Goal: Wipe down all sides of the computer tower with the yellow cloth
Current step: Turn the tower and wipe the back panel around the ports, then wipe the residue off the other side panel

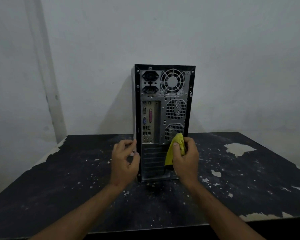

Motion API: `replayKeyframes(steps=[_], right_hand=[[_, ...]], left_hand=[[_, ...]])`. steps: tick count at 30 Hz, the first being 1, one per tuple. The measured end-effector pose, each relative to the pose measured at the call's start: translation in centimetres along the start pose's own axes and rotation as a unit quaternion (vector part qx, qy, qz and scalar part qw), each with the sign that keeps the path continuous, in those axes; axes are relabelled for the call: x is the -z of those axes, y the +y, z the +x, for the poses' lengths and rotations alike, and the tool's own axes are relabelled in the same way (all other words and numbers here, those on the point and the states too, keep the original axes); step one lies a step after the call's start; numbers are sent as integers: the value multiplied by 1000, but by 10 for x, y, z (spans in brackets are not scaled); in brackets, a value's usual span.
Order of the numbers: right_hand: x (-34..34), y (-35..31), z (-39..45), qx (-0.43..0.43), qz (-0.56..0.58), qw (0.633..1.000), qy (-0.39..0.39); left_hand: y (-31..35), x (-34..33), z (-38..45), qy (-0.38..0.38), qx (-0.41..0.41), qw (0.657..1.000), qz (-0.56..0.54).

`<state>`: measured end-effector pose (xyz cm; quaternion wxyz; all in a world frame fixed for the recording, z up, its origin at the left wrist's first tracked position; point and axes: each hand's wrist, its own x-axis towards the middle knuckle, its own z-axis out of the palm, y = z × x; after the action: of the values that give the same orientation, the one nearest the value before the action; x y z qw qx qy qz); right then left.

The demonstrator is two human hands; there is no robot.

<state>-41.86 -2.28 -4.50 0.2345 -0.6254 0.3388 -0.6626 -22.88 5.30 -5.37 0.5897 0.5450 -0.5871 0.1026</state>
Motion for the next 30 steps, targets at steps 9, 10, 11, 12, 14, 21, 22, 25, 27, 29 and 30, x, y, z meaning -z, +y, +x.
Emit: replayKeyframes(steps=[9, 10, 11, 12, 14, 21, 22, 25, 27, 29, 30], right_hand=[[25, -3, 7, 53, -53, 996, -51], [27, 1, 12, 45, -61, 996, -39], [29, 5, 16, 36, -71, 996, -27], [31, 9, 20, 28, -78, 996, -17], [36, 17, 28, 14, -84, 996, 6], [63, 36, 51, 8, -182, 983, 39], [65, 41, 54, 4, -204, 978, 46], [70, 52, 63, -20, -221, 972, 78], [77, 54, 71, -40, -192, 976, 98], [85, 55, 83, -73, -154, 979, 115], [89, 57, 91, -94, -138, 978, 123]], left_hand=[[38, -63, 0, -74, -85, 993, 24], [44, -71, 1, -84, -90, 992, 22], [49, -78, 2, -96, -93, 991, 19], [53, -85, 4, -109, -98, 989, 15], [60, -97, 9, -142, -105, 984, 6], [65, -123, 42, -278, -110, 954, -15], [64, -123, 47, -276, -109, 955, -17], [55, -118, 65, -238, -75, 968, -32], [41, -110, 76, -211, -33, 976, -47], [24, -102, 87, -187, 16, 981, -55], [16, -98, 93, -175, 38, 982, -50]])
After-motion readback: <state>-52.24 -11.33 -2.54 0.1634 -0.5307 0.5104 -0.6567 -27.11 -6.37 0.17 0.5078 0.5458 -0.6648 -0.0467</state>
